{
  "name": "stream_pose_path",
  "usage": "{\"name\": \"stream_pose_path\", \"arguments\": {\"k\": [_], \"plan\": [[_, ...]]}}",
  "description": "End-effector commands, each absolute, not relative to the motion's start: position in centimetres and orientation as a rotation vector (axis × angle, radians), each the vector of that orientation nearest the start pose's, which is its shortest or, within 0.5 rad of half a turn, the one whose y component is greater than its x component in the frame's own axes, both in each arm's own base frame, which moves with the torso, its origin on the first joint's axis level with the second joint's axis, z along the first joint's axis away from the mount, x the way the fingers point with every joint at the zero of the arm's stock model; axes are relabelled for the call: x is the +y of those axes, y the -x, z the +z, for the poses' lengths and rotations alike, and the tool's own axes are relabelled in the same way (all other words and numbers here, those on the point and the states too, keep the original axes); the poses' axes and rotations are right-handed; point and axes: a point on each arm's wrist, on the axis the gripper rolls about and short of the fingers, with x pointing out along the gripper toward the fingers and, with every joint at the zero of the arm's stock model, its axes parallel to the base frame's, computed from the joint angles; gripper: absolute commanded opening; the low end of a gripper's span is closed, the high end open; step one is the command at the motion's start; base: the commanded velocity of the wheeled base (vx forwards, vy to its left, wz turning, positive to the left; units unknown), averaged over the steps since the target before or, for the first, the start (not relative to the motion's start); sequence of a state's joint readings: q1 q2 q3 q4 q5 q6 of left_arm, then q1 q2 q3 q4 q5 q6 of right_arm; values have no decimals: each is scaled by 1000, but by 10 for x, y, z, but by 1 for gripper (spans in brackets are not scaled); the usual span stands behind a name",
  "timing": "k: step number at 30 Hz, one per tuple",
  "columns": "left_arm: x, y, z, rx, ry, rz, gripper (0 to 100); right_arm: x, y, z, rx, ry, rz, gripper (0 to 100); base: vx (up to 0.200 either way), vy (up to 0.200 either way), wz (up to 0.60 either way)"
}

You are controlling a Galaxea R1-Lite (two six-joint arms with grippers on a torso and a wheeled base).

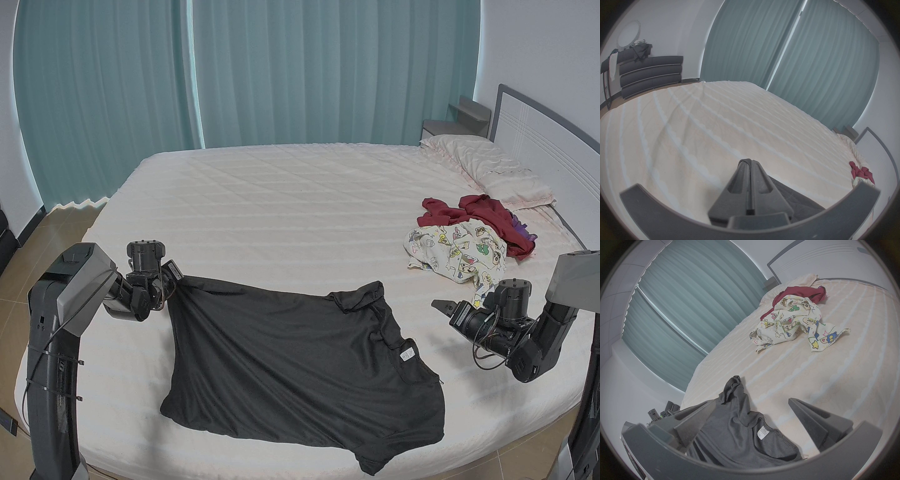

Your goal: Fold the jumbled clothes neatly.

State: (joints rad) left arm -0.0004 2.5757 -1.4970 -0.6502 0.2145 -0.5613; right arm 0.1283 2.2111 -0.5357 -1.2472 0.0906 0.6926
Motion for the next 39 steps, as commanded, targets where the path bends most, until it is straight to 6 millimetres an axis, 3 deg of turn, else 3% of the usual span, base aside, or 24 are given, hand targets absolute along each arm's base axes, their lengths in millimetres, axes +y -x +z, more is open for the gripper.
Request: {"name": "stream_pose_path", "arguments": {"k": [1,4,5,13,16,19,20,22,23,24,25,26,28,35,39], "plan": [[20,-497,-6,357,510,355,0,47,-330,6,511,-666,61,100,0,0,0],[19,-494,-12,390,505,364,0,51,-332,-3,535,-661,63,100,0,0,0],[19,-493,-12,391,504,365,100,51,-333,-4,535,-661,63,100,0,0,0],[16,-487,-6,404,501,362,100,63,-329,-28,625,-631,91,100,0,0,0],[21,-476,1,419,504,374,100,63,-328,-33,642,-617,90,100,0,0,0],[27,-443,22,468,521,349,100,61,-320,-33,661,-611,88,100,0,0,0],[26,-441,23,469,522,346,100,61,-319,-33,662,-611,86,100,0,0,0],[22,-402,34,542,545,279,100,59,-310,-31,677,-605,92,100,0,0,0],[20,-384,36,575,555,251,100,59,-306,-30,683,-603,100,100,0,0,0],[20,-382,36,580,556,249,100,58,-305,-31,684,-601,101,100,0,0,0],[17,-358,35,624,567,221,100,58,-300,-31,684,-597,108,100,0,0,0],[17,-358,35,624,567,221,100,58,-300,-31,684,-597,108,100,0,0,0],[11,-316,25,695,574,205,100,56,-289,-31,673,-595,118,100,0,0,0],[2,-260,5,753,589,179,100,54,-276,-34,691,-599,113,100,-143,0,0],[-5,-240,0,785,611,168,100,53,-272,-34,694,-600,111,100,-200,0,0]]}}
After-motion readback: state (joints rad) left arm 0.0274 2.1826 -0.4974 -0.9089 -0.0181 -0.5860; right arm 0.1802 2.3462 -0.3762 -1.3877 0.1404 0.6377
